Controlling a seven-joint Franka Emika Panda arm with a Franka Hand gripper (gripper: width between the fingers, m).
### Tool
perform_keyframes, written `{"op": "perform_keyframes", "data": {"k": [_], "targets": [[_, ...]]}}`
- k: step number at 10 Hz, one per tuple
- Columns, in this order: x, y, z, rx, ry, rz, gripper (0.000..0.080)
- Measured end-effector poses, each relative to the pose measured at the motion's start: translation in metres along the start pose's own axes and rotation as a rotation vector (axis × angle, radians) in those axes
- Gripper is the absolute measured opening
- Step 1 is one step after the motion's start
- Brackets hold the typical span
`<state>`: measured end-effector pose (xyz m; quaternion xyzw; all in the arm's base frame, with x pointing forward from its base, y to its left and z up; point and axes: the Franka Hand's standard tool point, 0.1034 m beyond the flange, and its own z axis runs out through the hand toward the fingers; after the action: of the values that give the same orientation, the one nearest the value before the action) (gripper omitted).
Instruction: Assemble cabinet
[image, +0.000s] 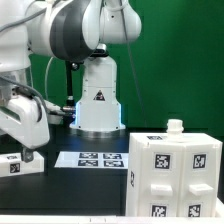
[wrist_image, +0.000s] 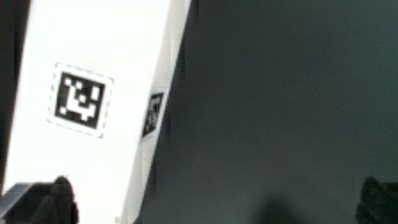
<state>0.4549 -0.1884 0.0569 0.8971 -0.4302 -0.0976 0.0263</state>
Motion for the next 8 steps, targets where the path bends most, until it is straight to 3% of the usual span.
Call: {"op": "perform_keyframes", "data": {"k": [2,4,6,7,8], "targets": [[0.004,-0.015,0.002,0.022,0.112,-0.032,0.0797],[-0.001,-0.014,0.006,0.025,0.123,-0.047,0.0797],[-0.001,0.019,0.018,0.036,0.151,0.037,0.0797],[-0.003,0.032,0.018,0.057,0.135,0.061,0.0797],[-0.002,0.032,0.017,0.060,0.135,0.066,0.0797]]}}
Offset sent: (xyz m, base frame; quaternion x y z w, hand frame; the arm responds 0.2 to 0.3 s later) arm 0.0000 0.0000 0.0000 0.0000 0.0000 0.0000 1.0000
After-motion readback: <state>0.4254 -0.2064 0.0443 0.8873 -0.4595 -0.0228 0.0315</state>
